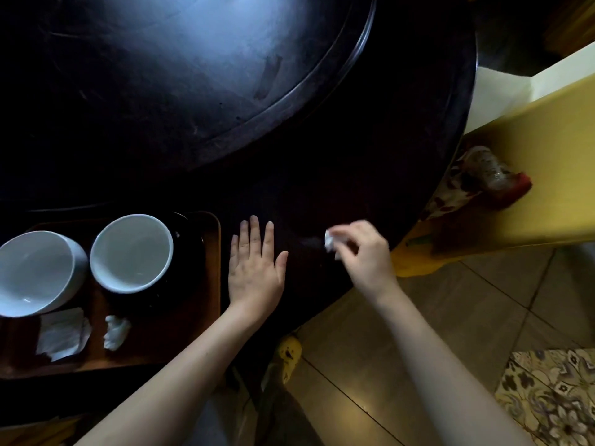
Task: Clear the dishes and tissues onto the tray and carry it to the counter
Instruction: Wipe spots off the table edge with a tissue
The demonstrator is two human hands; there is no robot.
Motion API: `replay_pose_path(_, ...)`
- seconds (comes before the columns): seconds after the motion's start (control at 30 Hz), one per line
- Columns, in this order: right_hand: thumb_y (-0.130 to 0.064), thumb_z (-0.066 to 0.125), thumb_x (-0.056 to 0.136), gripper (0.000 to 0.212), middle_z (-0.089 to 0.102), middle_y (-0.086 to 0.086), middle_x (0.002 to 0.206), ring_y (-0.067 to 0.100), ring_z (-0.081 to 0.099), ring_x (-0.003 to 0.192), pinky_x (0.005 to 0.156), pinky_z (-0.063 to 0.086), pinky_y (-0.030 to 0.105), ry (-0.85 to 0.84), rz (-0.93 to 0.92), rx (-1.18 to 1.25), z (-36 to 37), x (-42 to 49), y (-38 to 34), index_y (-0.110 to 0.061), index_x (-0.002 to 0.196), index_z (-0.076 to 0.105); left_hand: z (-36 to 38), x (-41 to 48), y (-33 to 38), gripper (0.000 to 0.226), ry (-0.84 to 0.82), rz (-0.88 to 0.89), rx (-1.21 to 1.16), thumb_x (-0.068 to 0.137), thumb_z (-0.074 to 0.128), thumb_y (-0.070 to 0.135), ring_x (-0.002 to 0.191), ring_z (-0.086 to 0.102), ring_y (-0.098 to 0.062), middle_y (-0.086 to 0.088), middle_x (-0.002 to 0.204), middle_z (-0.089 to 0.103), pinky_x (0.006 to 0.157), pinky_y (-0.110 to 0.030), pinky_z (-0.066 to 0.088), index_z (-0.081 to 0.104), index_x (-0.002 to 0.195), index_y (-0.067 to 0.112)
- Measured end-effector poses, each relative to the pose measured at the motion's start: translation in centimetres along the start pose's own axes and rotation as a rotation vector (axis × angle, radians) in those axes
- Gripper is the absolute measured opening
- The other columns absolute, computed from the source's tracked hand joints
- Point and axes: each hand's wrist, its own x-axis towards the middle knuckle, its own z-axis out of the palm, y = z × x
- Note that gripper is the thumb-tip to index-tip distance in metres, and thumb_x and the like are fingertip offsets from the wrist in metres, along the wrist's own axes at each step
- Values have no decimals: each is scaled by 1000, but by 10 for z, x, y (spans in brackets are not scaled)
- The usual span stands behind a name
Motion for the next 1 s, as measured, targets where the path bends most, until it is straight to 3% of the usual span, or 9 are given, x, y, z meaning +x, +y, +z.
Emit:
replay_pose_path(0.1,-6,60,85,18,55,0,92,6,53,81,74,35,-6,55,-44,-37,2,49,-7,-8,100,69,0,-6,-2,67,-5,4,23,82,-3,53,140,-22,-18,-5,149,-22,108,-32,-24,-11,141,21)
replay_pose_path(0.17,-8,59,87,15,56,1,91,8,55,79,77,42,3,-7,-86,-45,15,73,-9,-8,97,70,5,-20,-2,67,40,19,25,89,10,52,144,-14,-18,-11,153,-3,113,-35,-12,6,145,17)
replay_pose_path(0.2,-8,58,87,15,59,4,92,10,57,80,80,48,14,-44,-111,-51,23,79,-9,-8,96,70,8,-28,-3,65,59,22,15,91,12,51,144,-11,-17,-13,154,5,114,-36,-6,14,145,14)
replay_pose_path(0.27,-6,59,86,15,61,7,97,11,56,86,84,51,27,-102,-168,-71,34,78,-6,-8,96,70,14,-40,-5,65,72,22,13,94,7,50,144,-11,-16,-13,154,13,115,-37,0,19,145,12)
replay_pose_path(0.43,-11,61,86,15,61,4,101,10,52,96,84,41,15,-213,-327,-131,33,22,2,-12,98,69,19,-44,-9,66,77,29,18,94,5,51,144,-15,-16,-8,155,7,116,-39,2,17,146,13)
replay_pose_path(0.6,-7,64,83,17,62,5,100,15,55,96,82,49,18,-220,-336,-159,22,-31,10,-10,99,69,22,-44,-9,67,96,27,10,93,6,52,144,-18,-15,-12,155,9,116,-39,1,17,146,12)
replay_pose_path(0.87,-5,65,81,17,61,3,101,14,56,96,79,53,20,-302,-231,-215,6,-75,7,-13,96,68,22,-44,-9,65,110,21,11,93,11,51,143,-21,-13,-13,154,7,116,-38,-3,15,145,13)
replay_pose_path(0.93,-5,63,83,16,61,0,100,9,59,93,80,52,16,-270,-58,-53,-4,-72,8,-15,94,69,22,-44,-9,64,113,25,6,92,18,49,142,-21,-13,-13,154,7,116,-38,-3,14,145,14)
replay_pose_path(1.0,-4,63,83,16,63,1,97,5,62,85,75,52,13,-111,112,134,-12,-61,11,-16,92,69,22,-43,-9,63,116,26,3,92,19,48,142,-22,-13,-13,154,7,115,-37,-3,14,145,14)
